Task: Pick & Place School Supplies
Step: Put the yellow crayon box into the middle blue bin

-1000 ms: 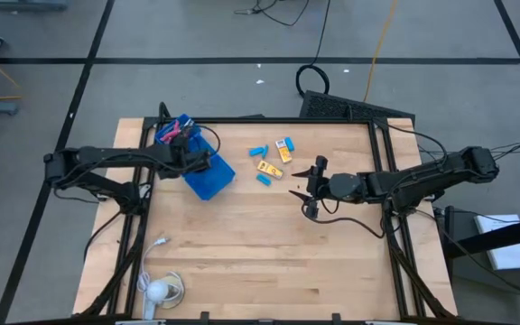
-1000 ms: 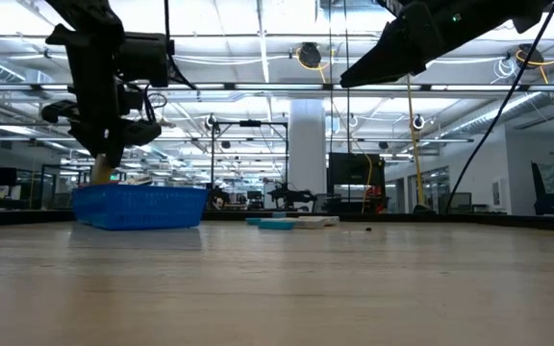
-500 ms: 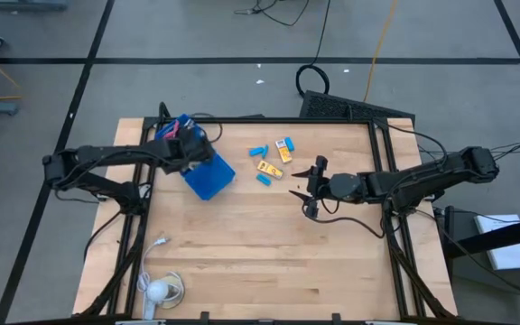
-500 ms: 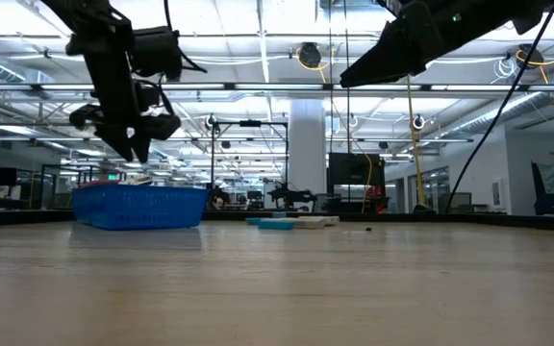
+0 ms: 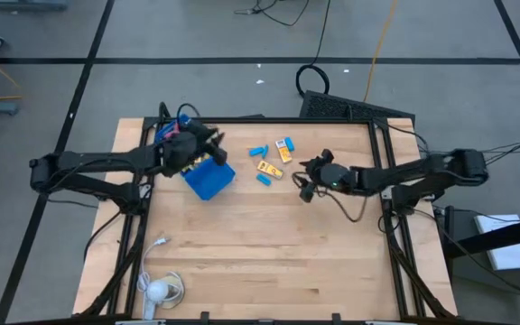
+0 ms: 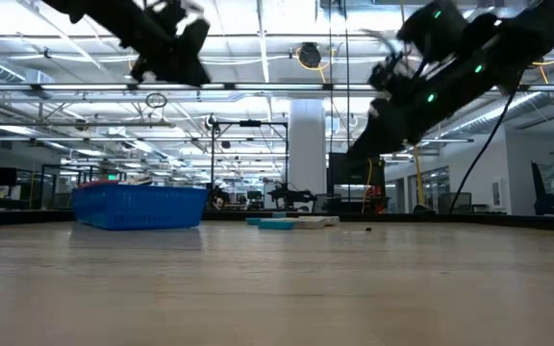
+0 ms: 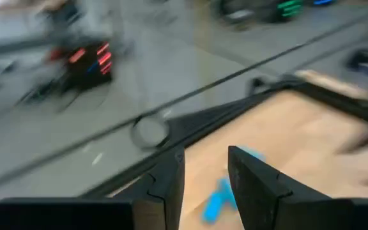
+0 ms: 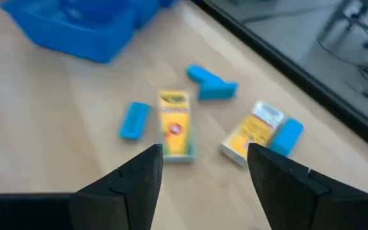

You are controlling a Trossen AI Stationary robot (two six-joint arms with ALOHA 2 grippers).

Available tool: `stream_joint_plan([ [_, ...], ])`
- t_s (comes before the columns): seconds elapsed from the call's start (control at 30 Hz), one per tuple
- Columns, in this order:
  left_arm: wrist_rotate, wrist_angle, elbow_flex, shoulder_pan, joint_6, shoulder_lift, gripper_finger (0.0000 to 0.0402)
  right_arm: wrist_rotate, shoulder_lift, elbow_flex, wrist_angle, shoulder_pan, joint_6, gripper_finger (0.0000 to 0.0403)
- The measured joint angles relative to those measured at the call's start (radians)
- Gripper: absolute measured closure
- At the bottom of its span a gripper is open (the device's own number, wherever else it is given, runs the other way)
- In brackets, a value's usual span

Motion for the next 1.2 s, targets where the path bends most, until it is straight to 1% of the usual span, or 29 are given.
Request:
stream_joint_plan([
  [0.1, 0.037, 0.098, -0.002, -0.042, 0.106, 0.007, 0.0281, -0.002, 0.108, 0.024, 0.043, -0.060, 0.029, 0.0181],
  [0.2, 0.038, 0.166, -0.001, -0.049, 0.088, 0.018, 0.0281, -0.003, 0.199, 0.081, 0.047, -0.119, 0.075, 0.0181],
  [0.27, 0.064, 0.165, -0.002, -0.046, 0.071, 0.021, 0.0281, -0.023, 0.256, 0.123, 0.029, -0.147, 0.067, 0.0181],
  [0.37, 0.158, 0.171, -0.002, -0.045, 0.108, 0.019, 0.0269, -0.074, 0.340, 0.195, -0.036, -0.173, 0.030, 0.0181],
  [0.4, 0.175, 0.170, -0.002, -0.046, 0.125, 0.019, 0.0262, -0.083, 0.363, 0.221, -0.067, -0.182, 0.031, 0.0181],
  [0.5, 0.165, 0.143, -0.002, -0.045, 0.140, 0.020, 0.0240, -0.084, 0.424, 0.292, -0.141, -0.209, 0.060, 0.0181],
  [0.57, 0.139, 0.118, -0.002, -0.040, 0.126, 0.028, 0.0226, -0.088, 0.448, 0.323, -0.167, -0.226, 0.073, 0.0181],
  [0.63, 0.121, 0.106, -0.002, -0.036, 0.115, 0.047, 0.0214, -0.118, 0.473, 0.352, -0.163, -0.242, 0.083, 0.0181],
  [0.8, 0.116, 0.105, -0.002, -0.018, 0.116, 0.081, 0.0193, -0.165, 0.497, 0.383, -0.165, -0.277, 0.103, 0.0181],
  [0.93, 0.115, 0.105, -0.002, -0.007, 0.111, 0.100, 0.0188, -0.164, 0.494, 0.384, -0.180, -0.298, 0.100, 0.0181],
  [1.07, 0.115, 0.114, -0.002, 0.000, 0.090, 0.098, 0.0188, -0.188, 0.494, 0.384, -0.207, -0.314, 0.099, 0.0181],
  [1.2, 0.114, 0.112, -0.002, 0.000, 0.079, 0.099, 0.0187, -0.188, 0.495, 0.384, -0.223, -0.327, 0.068, 0.0181],
])
